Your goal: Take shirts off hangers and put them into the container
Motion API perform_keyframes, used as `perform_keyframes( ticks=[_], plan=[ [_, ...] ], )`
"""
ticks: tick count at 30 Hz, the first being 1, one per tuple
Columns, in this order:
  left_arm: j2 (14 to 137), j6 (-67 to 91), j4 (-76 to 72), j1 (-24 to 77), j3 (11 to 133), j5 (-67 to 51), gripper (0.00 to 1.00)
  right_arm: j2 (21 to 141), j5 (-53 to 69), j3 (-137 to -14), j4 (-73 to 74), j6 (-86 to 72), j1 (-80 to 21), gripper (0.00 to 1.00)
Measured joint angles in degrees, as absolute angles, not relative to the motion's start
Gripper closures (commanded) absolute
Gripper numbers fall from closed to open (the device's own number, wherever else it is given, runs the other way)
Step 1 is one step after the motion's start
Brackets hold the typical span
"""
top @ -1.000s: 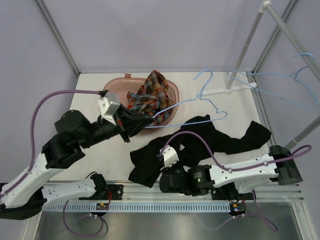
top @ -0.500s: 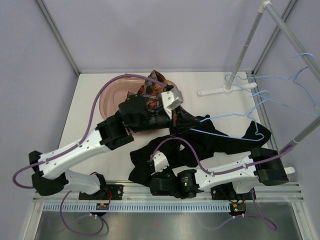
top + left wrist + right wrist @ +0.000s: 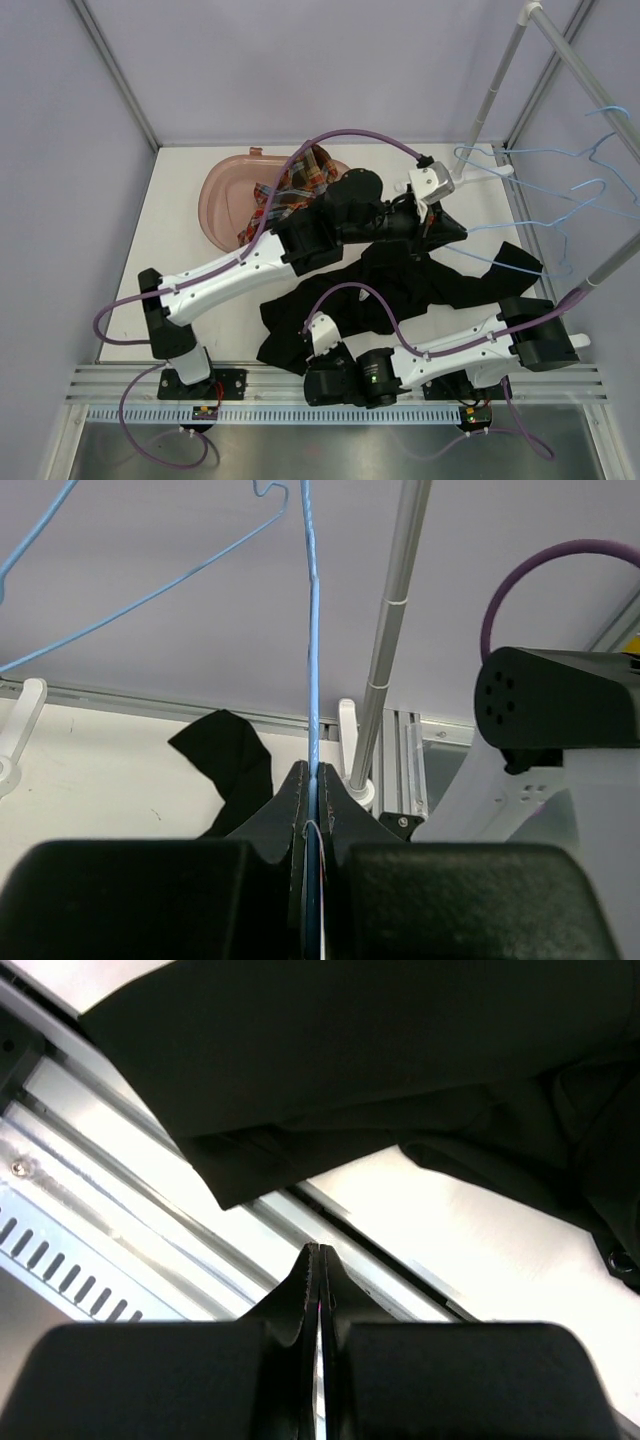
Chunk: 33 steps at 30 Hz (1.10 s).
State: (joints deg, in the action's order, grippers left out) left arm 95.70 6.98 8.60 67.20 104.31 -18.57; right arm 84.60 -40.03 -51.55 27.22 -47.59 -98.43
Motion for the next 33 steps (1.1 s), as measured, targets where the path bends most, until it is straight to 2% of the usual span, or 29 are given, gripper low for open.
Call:
perform_keyframes(
  ticks=[20,33],
  plan=[
    [113.1,7.6,13.2,67.2,130.0,-18.4,1.00,85.1,-41.4,-53.7,31.8,-49.8,-100.4,1.00],
    [119.5,13.2,8.5,67.1,134.2,-22.4,1.00,86.4,-41.5,-55.2,32.6,-50.4,-101.4,1.00]
  ],
)
